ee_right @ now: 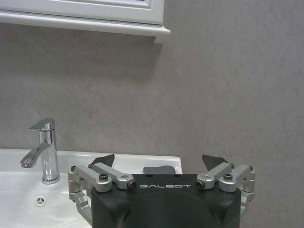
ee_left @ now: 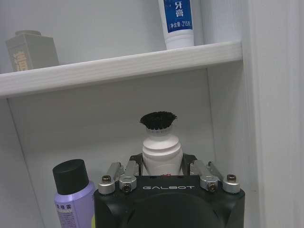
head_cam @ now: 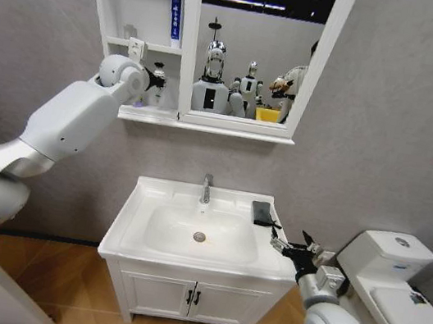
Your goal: Move facial cleanser and shampoo from washbasin to cabinet, then wipe washbasin with towel.
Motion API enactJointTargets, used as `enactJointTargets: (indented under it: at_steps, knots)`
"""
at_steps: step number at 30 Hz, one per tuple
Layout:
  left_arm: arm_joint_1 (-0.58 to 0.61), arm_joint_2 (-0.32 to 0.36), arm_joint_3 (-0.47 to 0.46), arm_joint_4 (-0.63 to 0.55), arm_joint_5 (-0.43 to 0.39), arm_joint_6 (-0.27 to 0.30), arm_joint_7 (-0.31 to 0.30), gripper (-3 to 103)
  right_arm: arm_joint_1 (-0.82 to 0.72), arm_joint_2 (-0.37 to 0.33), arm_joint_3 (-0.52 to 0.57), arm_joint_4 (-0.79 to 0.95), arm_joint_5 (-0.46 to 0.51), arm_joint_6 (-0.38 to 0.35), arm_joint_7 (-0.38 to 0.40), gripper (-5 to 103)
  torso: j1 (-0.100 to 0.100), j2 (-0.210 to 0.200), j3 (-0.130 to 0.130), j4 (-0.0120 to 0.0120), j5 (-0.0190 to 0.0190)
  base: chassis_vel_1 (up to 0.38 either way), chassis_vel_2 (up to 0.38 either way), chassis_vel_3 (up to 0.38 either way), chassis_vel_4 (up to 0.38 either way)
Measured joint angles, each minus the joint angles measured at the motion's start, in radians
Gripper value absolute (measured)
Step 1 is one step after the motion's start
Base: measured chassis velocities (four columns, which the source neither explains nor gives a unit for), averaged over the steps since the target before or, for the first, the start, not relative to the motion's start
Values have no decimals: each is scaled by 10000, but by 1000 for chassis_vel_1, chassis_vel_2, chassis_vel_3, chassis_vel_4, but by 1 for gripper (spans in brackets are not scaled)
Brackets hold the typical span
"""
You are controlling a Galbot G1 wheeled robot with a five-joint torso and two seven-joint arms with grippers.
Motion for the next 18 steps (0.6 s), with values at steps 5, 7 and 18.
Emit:
enactJointTargets:
  at_steps: [5,7,18]
  knots:
    - [118,36,-8,-33,-34,-13,-163,41,-39,-2,20,3,41,25,-2,100,0,0,0,-1,-2,0,0,0,0]
    - [181,130,-16,-155,-50,-10,-240,44,-118,8,66,11,55,36,-49,100,0,0,0,3,-2,0,0,0,0]
    - [186,78,-20,-124,-120,-88,-275,76,-99,-18,25,20,55,64,-93,100,-2,0,0,1,0,0,0,0,0]
